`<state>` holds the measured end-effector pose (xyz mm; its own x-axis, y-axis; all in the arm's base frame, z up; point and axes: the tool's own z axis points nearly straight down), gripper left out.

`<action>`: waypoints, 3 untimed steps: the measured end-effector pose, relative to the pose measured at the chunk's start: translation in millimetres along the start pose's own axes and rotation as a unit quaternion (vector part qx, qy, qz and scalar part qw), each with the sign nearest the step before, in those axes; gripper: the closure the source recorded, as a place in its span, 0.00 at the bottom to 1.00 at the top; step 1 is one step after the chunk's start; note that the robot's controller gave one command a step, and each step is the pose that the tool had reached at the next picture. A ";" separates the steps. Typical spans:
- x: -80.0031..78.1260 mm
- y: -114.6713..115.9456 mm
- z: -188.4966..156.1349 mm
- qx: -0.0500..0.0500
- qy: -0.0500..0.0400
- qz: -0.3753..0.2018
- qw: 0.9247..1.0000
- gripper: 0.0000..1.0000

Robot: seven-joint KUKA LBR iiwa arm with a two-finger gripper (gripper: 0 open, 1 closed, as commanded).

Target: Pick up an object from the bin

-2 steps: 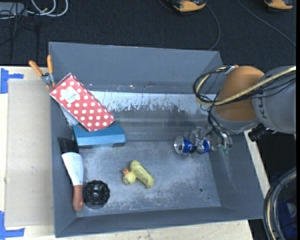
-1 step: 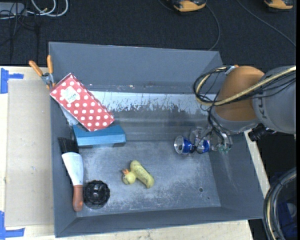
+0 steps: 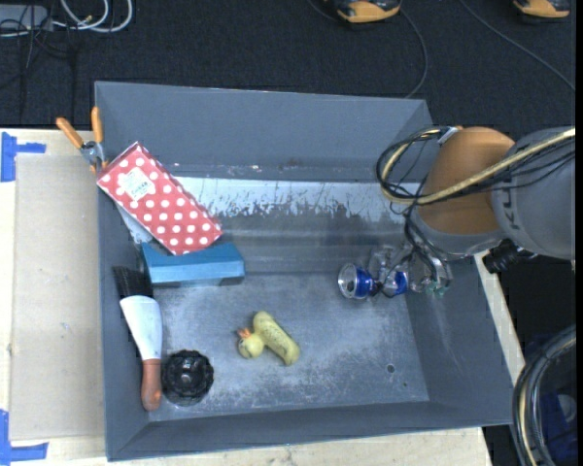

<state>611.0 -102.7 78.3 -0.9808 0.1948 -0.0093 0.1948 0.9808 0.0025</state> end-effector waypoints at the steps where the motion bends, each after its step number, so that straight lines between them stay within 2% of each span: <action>1: 2.4 -0.1 -13.8 0.000 0.003 0.000 1.000 1.00; 3: 1.3 -0.3 -50.2 0.000 0.002 0.000 1.000 1.00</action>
Offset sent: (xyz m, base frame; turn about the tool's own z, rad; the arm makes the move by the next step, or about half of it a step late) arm 0.0000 0.0001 0.0178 0.0000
